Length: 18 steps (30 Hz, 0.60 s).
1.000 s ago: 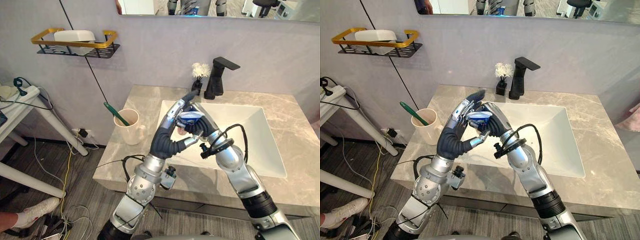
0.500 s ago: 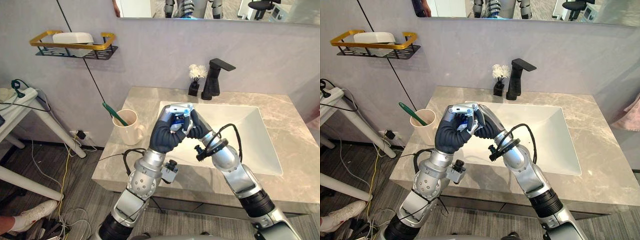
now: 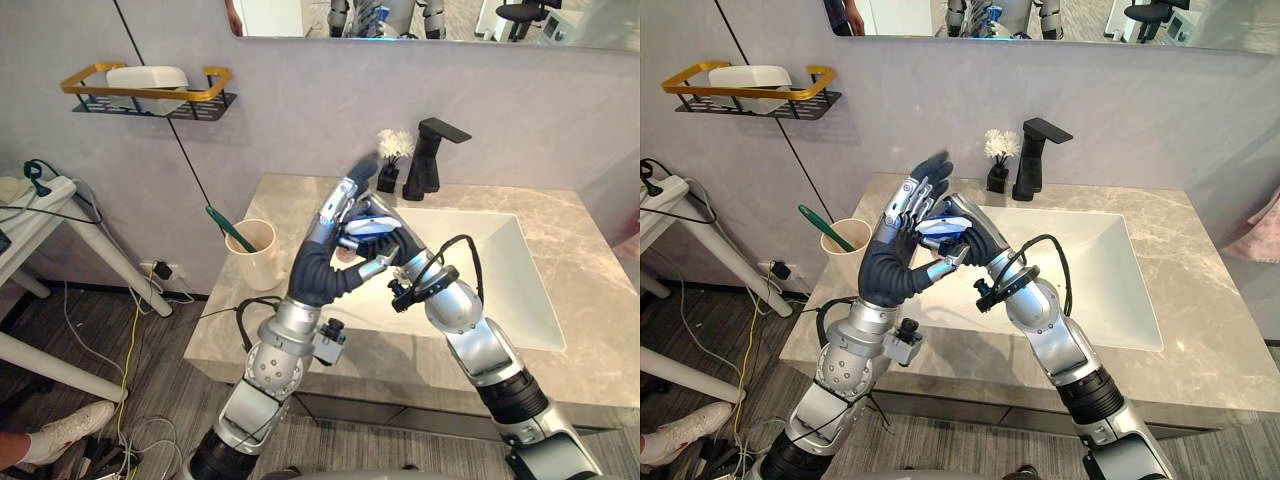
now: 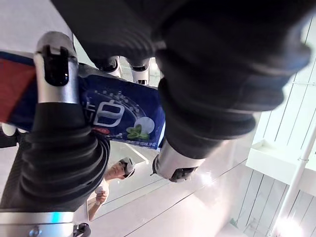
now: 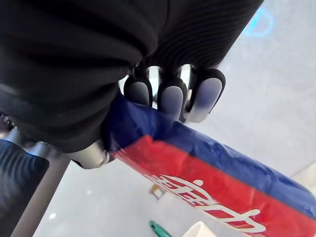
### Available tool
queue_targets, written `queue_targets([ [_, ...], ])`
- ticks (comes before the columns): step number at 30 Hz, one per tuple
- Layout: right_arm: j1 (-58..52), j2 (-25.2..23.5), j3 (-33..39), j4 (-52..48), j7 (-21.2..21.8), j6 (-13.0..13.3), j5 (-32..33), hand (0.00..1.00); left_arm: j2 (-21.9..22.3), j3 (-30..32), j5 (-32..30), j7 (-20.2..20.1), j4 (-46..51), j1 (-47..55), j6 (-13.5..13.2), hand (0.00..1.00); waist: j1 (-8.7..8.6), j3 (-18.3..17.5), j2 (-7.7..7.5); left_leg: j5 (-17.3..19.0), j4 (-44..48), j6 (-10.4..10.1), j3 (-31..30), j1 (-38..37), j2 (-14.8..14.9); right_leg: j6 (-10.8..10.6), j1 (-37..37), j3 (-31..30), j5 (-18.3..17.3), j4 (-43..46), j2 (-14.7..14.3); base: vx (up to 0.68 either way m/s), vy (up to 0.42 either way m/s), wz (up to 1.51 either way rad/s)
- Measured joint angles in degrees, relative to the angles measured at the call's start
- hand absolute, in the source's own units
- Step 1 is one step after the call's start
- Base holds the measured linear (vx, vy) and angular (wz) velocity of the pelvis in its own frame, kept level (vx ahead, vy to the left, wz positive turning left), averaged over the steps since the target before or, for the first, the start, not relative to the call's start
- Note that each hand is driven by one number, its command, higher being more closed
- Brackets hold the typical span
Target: Organize washtable
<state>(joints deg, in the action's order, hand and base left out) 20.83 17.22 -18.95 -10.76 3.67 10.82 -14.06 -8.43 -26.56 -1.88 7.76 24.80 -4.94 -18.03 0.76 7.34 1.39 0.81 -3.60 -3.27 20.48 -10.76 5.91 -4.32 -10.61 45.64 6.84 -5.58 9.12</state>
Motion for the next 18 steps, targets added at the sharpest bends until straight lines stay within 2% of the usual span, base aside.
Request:
queue_targets([
  [7,0.0,-0.6,0.1,0.0,0.0,0.0,0.0,1.0,0.3,1.6,-0.2,-0.1,0.1,1.6,0.1,0.0,0.01,0.0,0.04,0.0,0.0,0.0,-0.1,0.0,0.0,0.0,0.0,0.1,0.0,0.0,0.0,0.0,0.0,0.0],
  [16,0.0,-1.1,0.2,0.0,0.1,0.0,0.0,1.0,0.3,2.4,-3.5,-0.1,0.1,1.7,0.5,0.0,0.03,-0.4,0.51,0.0,-0.1,0.0,-0.4,0.0,0.0,0.0,0.0,0.2,0.0,0.0,0.0,0.0,0.0,0.0],
  [17,0.0,-1.1,0.2,0.0,0.2,0.0,0.0,1.0,0.3,2.4,-4.0,-0.1,0.0,1.7,0.7,1.0,0.03,-0.5,0.61,0.0,-0.1,0.0,-0.4,0.0,0.0,0.0,0.0,0.2,0.0,0.0,0.0,0.0,0.0,0.0],
  [18,-0.1,-1.1,0.2,0.0,0.2,0.0,0.0,1.0,0.3,2.5,-5.0,-0.1,0.0,1.7,0.8,1.0,0.03,-0.5,0.73,0.0,-0.1,0.0,-0.4,0.0,0.0,0.0,-0.1,0.2,0.0,0.0,0.0,0.0,0.0,0.0],
])
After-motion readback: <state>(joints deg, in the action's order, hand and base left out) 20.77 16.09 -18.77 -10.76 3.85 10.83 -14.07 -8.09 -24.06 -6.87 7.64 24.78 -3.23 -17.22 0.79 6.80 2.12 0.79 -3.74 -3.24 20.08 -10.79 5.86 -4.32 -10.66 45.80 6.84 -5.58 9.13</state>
